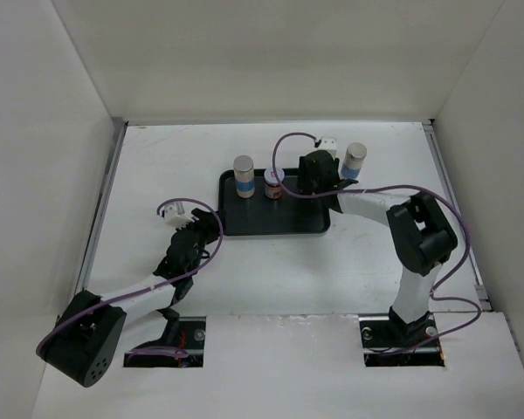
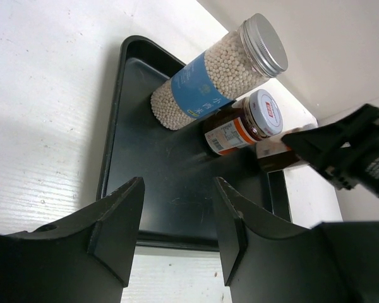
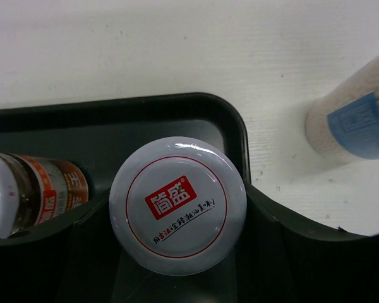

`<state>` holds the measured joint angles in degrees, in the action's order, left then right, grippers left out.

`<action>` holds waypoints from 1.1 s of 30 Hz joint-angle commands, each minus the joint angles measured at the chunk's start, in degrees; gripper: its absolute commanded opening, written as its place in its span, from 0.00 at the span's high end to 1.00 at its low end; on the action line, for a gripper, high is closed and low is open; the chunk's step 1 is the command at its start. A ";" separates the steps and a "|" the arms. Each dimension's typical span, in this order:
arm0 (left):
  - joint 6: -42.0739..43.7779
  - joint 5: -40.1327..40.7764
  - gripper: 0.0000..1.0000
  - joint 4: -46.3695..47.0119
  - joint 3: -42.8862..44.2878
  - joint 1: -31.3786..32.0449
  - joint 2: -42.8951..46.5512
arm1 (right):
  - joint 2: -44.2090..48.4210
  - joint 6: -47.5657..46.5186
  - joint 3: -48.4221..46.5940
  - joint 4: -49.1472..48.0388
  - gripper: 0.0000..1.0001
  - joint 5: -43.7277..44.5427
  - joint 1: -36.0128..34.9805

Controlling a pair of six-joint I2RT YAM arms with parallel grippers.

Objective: Organize the condiment bottles

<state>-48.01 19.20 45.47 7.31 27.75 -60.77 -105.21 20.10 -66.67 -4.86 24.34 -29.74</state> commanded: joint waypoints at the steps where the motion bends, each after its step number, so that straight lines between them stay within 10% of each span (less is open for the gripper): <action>1: -0.77 -0.92 0.55 3.57 -0.37 -0.46 0.66 | 0.01 0.12 -5.04 -6.56 0.41 0.18 -0.54; 10: -0.77 -1.45 0.55 4.10 -0.19 -0.55 -0.40 | 10.88 -0.85 -0.84 -6.65 0.00 0.54 -0.98; 18: -1.12 -1.53 0.55 4.10 -0.28 -0.63 -0.31 | 21.36 -5.06 3.84 -1.92 0.00 7.47 8.32; 33: -1.04 -1.71 0.53 4.10 -0.02 -0.55 -0.84 | 4.49 -5.86 -7.59 1.97 0.00 3.88 14.05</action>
<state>-48.69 17.89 45.95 7.31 27.38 -61.41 -100.64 14.74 -70.17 -0.43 28.03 -16.40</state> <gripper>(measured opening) 0.470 0.998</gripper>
